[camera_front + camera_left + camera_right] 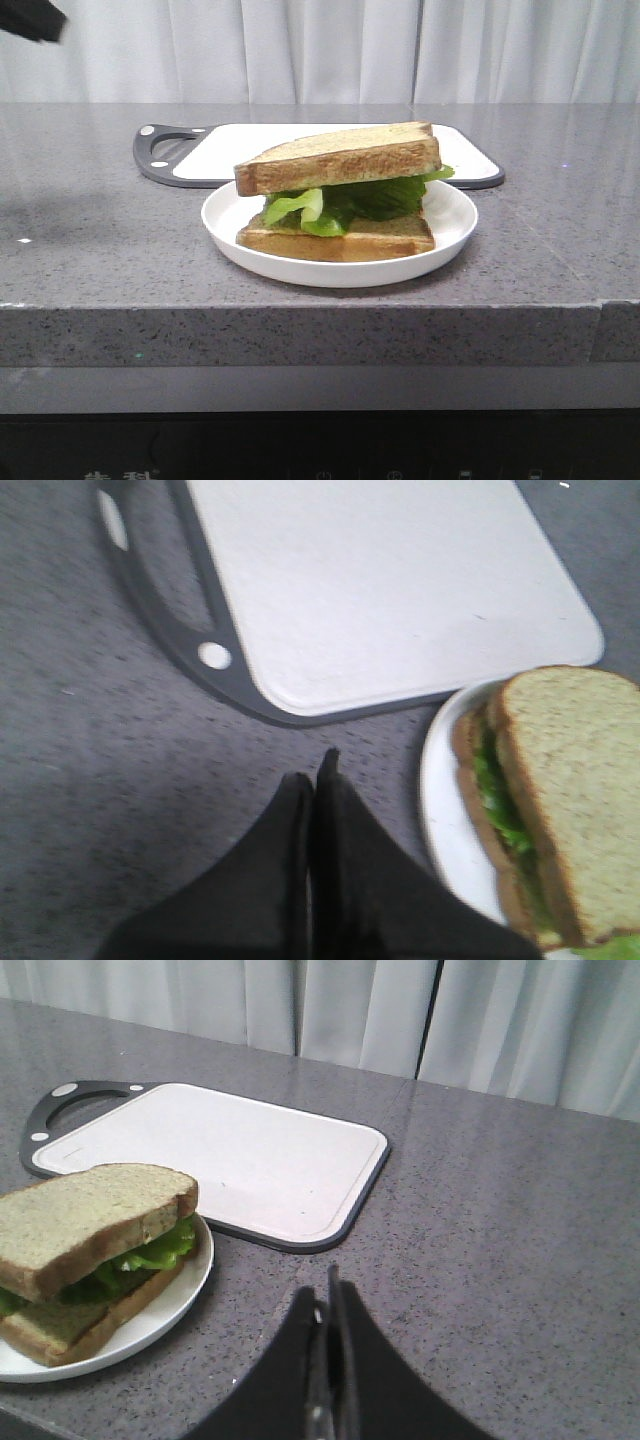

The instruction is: Left arm grabs bread, right arm adds lettuce

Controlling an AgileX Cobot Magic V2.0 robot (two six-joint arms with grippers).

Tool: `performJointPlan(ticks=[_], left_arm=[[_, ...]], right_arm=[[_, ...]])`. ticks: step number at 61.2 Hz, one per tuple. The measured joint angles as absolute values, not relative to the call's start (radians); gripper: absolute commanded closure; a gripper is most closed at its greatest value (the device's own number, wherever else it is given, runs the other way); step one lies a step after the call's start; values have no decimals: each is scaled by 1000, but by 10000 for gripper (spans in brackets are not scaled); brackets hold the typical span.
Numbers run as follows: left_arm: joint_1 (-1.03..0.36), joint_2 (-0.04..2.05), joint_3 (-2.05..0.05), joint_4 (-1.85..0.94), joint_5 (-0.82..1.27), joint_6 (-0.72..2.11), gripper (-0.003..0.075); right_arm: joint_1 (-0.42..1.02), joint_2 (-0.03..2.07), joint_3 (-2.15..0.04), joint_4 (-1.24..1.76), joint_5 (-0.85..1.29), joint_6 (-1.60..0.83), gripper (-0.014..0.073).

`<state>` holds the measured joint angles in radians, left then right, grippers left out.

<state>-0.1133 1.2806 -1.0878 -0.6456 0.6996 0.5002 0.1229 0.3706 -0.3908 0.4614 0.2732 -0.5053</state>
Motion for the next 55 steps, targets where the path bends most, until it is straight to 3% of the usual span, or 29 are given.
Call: performJointPlan(ticks=[10, 27, 40, 55], left_arm=[[-142, 1129, -993, -497, 546, 426, 740], [-144, 763, -619, -396, 172, 418, 740], [-144, 483, -404, -389, 135, 418, 740], [-144, 330, -312, -389, 133, 418, 740]], right_arm=[[123, 371, -391, 447, 255, -505, 700], [123, 371, -391, 446, 243, -505, 700], [123, 371, -391, 444, 243, -505, 700], [123, 371, -391, 444, 243, -505, 700]])
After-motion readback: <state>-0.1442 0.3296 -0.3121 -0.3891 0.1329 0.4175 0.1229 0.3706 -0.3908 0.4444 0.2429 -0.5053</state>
